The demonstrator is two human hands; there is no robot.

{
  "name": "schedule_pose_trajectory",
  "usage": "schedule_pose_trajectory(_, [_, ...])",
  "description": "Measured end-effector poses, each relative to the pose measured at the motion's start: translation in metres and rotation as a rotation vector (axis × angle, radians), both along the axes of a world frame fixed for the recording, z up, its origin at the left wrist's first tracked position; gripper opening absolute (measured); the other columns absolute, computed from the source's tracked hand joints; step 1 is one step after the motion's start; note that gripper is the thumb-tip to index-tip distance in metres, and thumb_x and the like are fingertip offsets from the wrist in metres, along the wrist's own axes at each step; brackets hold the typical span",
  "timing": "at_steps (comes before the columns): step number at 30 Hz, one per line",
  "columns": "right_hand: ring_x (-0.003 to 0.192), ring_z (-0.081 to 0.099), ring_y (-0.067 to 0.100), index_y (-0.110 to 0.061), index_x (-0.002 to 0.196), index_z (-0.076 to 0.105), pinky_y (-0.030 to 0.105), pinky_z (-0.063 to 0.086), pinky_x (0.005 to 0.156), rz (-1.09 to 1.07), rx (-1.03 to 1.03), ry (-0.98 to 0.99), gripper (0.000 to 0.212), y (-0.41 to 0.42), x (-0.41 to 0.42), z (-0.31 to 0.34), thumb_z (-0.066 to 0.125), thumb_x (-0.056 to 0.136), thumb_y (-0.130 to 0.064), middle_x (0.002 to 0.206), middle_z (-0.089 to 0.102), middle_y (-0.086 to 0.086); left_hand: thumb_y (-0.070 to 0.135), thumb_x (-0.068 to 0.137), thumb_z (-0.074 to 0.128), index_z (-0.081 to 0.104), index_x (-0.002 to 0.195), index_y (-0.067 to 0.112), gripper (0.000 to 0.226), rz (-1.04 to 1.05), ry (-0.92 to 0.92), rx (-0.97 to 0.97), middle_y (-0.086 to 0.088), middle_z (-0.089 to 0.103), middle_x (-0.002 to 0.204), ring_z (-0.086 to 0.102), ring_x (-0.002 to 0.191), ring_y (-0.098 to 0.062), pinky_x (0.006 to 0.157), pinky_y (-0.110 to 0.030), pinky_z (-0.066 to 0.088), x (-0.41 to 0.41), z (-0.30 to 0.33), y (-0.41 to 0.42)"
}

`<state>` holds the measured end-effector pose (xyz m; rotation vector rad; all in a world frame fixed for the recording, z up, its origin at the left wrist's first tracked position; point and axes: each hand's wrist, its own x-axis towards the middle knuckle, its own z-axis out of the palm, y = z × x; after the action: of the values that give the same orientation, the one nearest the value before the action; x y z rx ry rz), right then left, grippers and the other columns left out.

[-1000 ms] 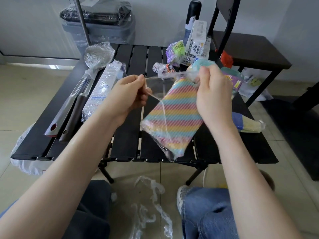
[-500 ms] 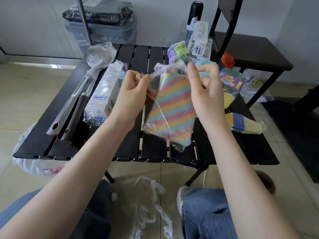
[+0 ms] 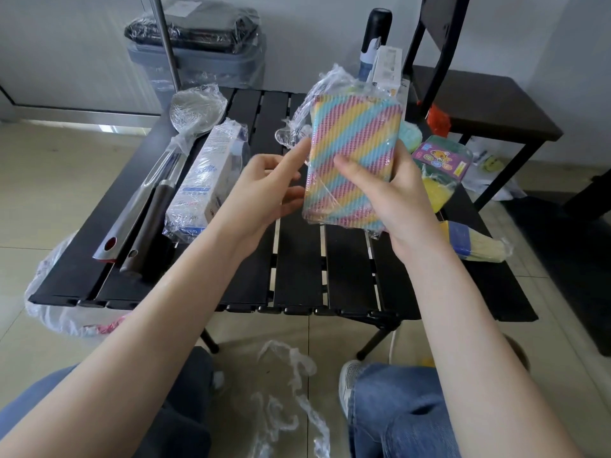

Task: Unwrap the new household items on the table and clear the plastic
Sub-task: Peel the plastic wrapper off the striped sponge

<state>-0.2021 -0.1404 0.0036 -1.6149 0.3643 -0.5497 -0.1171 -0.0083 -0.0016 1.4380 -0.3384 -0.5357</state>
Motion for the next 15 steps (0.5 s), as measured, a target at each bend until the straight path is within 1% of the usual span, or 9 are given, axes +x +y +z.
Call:
schedule_pose_trajectory(2, [0.092,0.065,-0.005,-0.023,0.114,0.054,0.013,0.053,0.073,-0.001,-0.066,0.009,0.037,0.001,0.001,-0.001,0.074,0.083,-0.026,0.105,0.067,-0.012,0.043,0.092,0.055,0.058,0.099,0.011,0.032,-0.079,0.014,-0.003,0.011,0.061,0.07,0.058,0.062,-0.001,0.062,-0.016,0.048,-0.002,-0.003,-0.001])
schedule_pose_trajectory(4, [0.095,0.064,-0.003,-0.023,0.116,0.053,0.015,0.054,0.077,-0.018,-0.115,0.013,0.041,0.001,0.001,-0.003,0.075,0.082,-0.027,0.109,0.066,-0.011,0.034,0.095,0.054,0.058,0.09,0.013,0.022,-0.084,0.034,-0.054,0.013,0.061,0.064,0.056,0.059,0.001,0.062,-0.015,0.046,-0.002,-0.004,-0.001])
schedule_pose_trajectory(7, [0.1,0.062,-0.002,-0.021,0.118,0.052,0.015,0.052,0.08,-0.064,-0.164,-0.009,0.045,0.001,0.001,-0.005,0.076,0.081,-0.029,0.113,0.065,-0.009,0.028,0.096,0.055,0.055,0.08,0.017,0.019,-0.055,0.055,-0.081,0.007,0.059,0.071,0.055,0.067,-0.003,0.065,-0.017,0.049,0.002,-0.004,0.001])
schedule_pose_trajectory(10, [0.102,0.062,0.001,-0.015,0.122,0.052,0.02,0.053,0.086,-0.12,-0.185,-0.05,0.049,0.001,-0.001,-0.002,0.076,0.081,-0.03,0.113,0.065,-0.007,0.023,0.099,0.048,0.051,0.082,0.016,0.019,-0.056,0.057,-0.084,0.004,0.062,0.08,0.061,0.074,-0.005,0.066,-0.018,0.052,0.002,-0.001,0.001])
schedule_pose_trajectory(12, [0.103,0.062,0.002,-0.016,0.121,0.052,0.024,0.053,0.088,-0.128,-0.195,-0.058,0.047,-0.001,-0.002,0.001,0.075,0.082,-0.029,0.114,0.065,-0.006,0.02,0.101,0.045,0.049,0.084,0.015,0.019,-0.048,0.079,-0.114,0.006,0.066,0.076,0.065,0.073,-0.005,0.066,-0.018,0.054,0.002,0.003,0.0])
schedule_pose_trajectory(15, [0.1,0.064,0.001,-0.021,0.115,0.054,0.022,0.055,0.083,-0.094,-0.107,-0.054,0.037,-0.003,-0.004,0.006,0.073,0.084,-0.026,0.111,0.066,-0.01,0.018,0.102,0.043,0.046,0.082,0.015,0.021,-0.031,0.143,-0.167,0.005,0.062,0.068,0.065,0.066,-0.005,0.064,-0.018,0.054,0.003,0.006,0.0])
